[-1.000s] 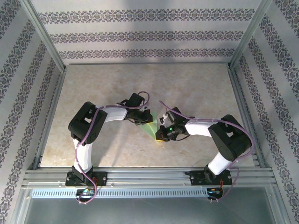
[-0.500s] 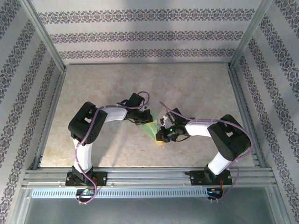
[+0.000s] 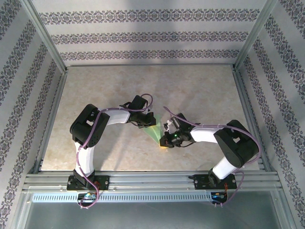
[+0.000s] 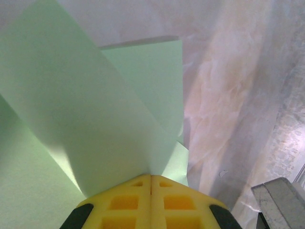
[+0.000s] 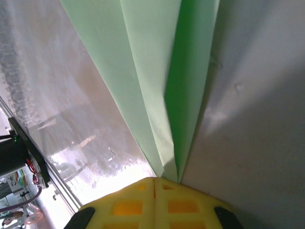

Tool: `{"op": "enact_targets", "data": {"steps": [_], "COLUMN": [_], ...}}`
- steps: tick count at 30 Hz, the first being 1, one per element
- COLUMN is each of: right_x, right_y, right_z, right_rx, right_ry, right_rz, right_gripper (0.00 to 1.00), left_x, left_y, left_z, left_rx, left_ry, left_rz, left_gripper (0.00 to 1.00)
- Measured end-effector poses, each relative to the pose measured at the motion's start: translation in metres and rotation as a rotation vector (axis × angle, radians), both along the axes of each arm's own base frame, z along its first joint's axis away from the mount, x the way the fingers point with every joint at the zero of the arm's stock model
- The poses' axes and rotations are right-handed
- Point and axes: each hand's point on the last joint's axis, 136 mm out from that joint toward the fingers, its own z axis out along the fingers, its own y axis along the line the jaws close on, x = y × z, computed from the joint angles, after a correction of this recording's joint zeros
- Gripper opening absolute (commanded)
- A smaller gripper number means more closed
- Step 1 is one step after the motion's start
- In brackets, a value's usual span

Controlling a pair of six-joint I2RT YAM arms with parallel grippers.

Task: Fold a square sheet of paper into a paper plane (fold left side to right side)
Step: Fourth fold the wing at the center of the table.

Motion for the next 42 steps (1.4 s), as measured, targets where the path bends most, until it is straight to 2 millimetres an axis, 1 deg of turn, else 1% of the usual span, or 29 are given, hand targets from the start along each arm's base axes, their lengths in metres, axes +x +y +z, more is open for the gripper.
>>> {"op": "enact_targets", "data": {"steps": [3,8,10,13,18,20,24,27,37,42], "right_x": [-0.006,-0.005,0.000,0.012,0.032,0.039,0.047,0.048,0.047,0.047], "right_y": [-0.003,-0.003,-0.003,-0.002,0.007,0.010,0.011,0.009,0.005,0.007], "right_z": [0.005,0.030,0.040,0.048,0.055,0.053,0.039,0.028,0.005,0.000], "right_rx": [-0.002,0.037,0.062,0.081,0.098,0.092,0.067,0.041,-0.023,-0.038], "right_ry": [0.014,-0.027,-0.044,-0.063,-0.097,-0.104,-0.093,-0.074,-0.044,-0.045], "right_rz": [-0.005,-0.012,-0.019,-0.040,-0.051,-0.056,-0.070,-0.080,-0.097,-0.093], "right_gripper": [0.00,0.00,0.00,0.00,0.00,0.00,0.00,0.00,0.00,0.00], "left_x": [0.000,0.000,0.000,0.000,0.000,0.000,0.000,0.000,0.000,0.000], "left_y": [0.000,0.000,0.000,0.000,0.000,0.000,0.000,0.000,0.000,0.000], "left_z": [0.000,0.000,0.000,0.000,0.000,0.000,0.000,0.000,0.000,0.000], "left_rx": [0.000,0.000,0.000,0.000,0.000,0.000,0.000,0.000,0.000,0.000], "left_ry": [0.000,0.000,0.000,0.000,0.000,0.000,0.000,0.000,0.000,0.000], "left_rz": [0.000,0.000,0.000,0.000,0.000,0.000,0.000,0.000,0.000,0.000], "left_gripper": [0.00,0.00,0.00,0.00,0.00,0.00,0.00,0.00,0.00,0.00]}}
